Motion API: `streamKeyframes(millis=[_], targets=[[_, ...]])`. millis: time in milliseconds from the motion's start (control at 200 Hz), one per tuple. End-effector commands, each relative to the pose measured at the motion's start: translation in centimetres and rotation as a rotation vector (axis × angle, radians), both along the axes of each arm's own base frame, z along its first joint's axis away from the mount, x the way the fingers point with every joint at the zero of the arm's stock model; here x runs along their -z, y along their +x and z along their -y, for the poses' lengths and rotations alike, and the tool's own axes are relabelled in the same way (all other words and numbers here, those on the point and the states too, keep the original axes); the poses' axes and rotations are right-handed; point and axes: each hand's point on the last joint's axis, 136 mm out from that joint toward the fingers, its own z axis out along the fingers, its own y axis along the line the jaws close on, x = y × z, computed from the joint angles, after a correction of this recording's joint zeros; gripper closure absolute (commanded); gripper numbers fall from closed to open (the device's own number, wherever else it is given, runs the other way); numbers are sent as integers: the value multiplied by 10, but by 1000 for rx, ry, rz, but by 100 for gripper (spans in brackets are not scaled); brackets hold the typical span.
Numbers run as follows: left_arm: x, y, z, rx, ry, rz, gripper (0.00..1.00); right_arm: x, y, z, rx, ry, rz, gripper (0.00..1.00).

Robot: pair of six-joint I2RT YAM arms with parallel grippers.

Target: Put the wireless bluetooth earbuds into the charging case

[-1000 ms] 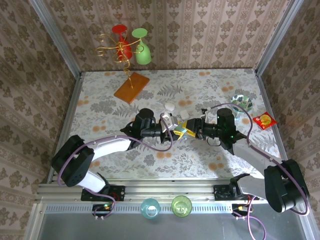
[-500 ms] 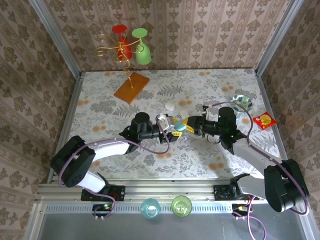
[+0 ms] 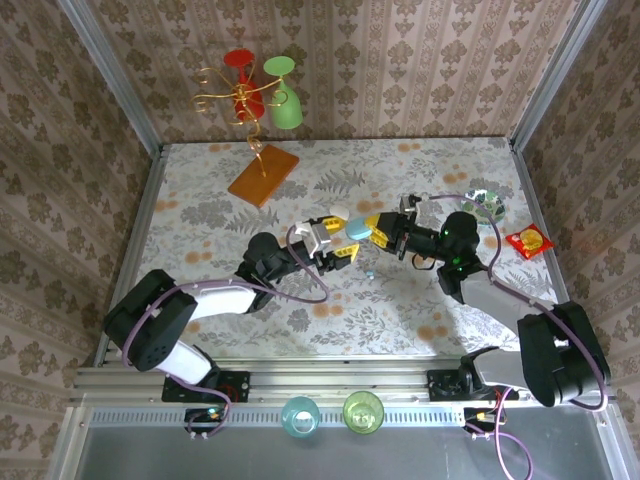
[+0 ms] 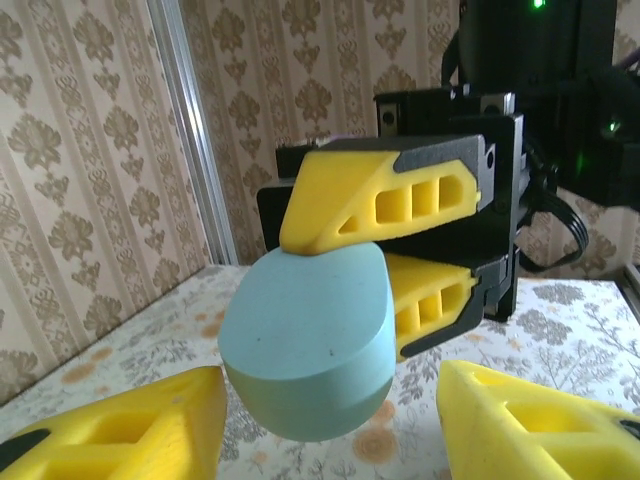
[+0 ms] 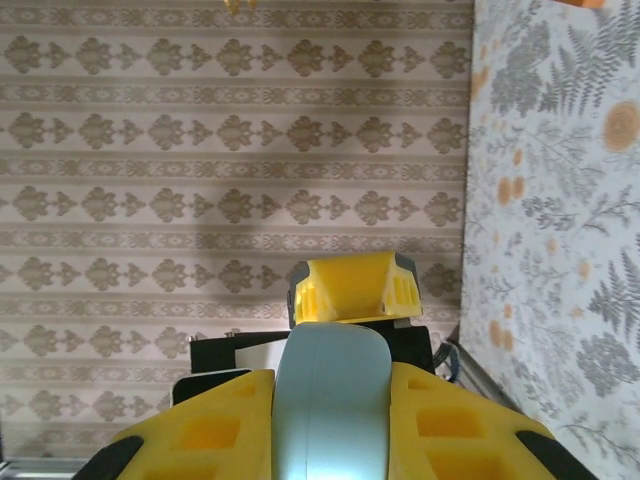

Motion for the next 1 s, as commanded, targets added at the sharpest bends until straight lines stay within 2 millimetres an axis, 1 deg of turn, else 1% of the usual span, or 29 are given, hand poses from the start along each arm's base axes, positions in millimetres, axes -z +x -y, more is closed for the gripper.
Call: streamKeyframes(millis=[0, 150, 240, 575, 695, 765, 835, 925, 995], targets=[[-24, 1, 0, 10, -80, 36, 43, -34, -2, 0, -20, 86, 76, 85], [-29, 3, 4, 24, -88, 39, 45, -44, -3, -3, -35, 106, 91, 86], [-33, 5, 6, 29, -99, 32, 45, -46, -2, -3, -38, 112, 94, 86], [-44, 2, 10, 78, -117, 24, 52, -42, -3, -5, -46, 109, 86, 86], [-48, 2, 10, 86, -124, 29, 57, -42, -2, -5, -47, 109, 86, 86], [-48, 2, 11, 91, -124, 27, 58, -41, -2, -5, -48, 108, 83, 86], [-48, 1, 11, 97, -124, 26, 60, -42, -2, -6, -48, 110, 85, 87], [-48, 1, 12, 102, -125, 22, 60, -43, -2, -6, -51, 110, 88, 87], [-49, 0, 12, 105, -126, 21, 56, -43, -1, -6, -52, 109, 87, 87]])
